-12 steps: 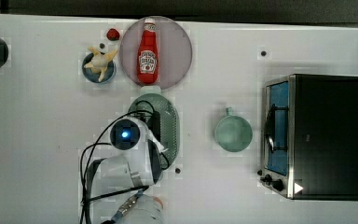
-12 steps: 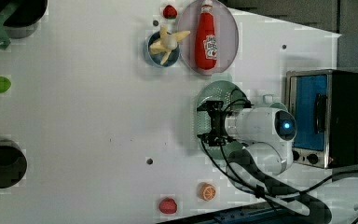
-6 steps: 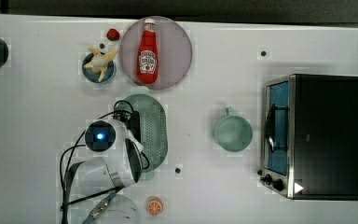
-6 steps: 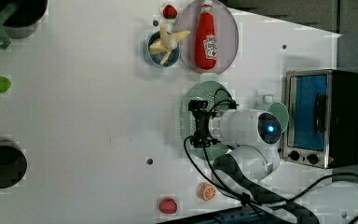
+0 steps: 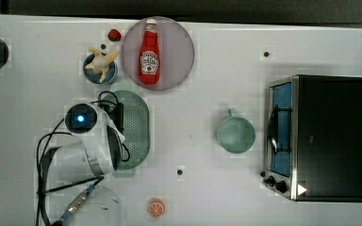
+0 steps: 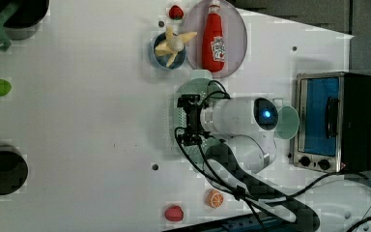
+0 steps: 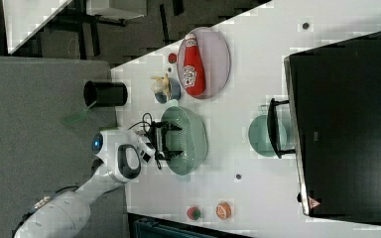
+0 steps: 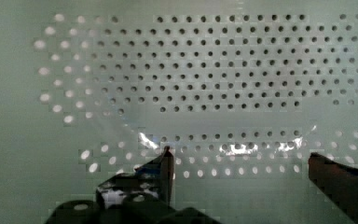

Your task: Drag strainer right to left.

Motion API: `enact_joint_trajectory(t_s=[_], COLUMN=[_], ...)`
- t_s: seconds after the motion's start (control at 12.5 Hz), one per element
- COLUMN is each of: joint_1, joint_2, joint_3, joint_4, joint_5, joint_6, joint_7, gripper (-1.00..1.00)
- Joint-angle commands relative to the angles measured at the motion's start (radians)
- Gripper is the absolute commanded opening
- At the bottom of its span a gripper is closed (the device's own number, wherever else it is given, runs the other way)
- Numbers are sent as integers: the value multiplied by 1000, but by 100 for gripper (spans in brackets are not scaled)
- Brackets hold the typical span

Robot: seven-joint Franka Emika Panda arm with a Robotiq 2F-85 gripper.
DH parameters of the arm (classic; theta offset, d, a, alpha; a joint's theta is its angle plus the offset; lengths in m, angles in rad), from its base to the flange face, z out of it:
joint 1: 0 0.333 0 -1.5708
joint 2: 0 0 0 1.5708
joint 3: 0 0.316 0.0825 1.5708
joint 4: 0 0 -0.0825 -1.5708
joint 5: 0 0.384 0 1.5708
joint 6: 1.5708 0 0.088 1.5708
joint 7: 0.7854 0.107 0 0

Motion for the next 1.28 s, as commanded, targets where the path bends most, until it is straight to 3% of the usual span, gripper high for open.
enact_joint_trajectory(t_s=[0.08,0.56,1.28], joint_1=[84,148,233], joint_2=[25,86,160], joint_3=[11,11,11], joint_4=[61,157,273], joint_5=[13,110,115], joint_6=[-13,-16,-15], joint_7=[46,67,172], gripper=[100,100,100])
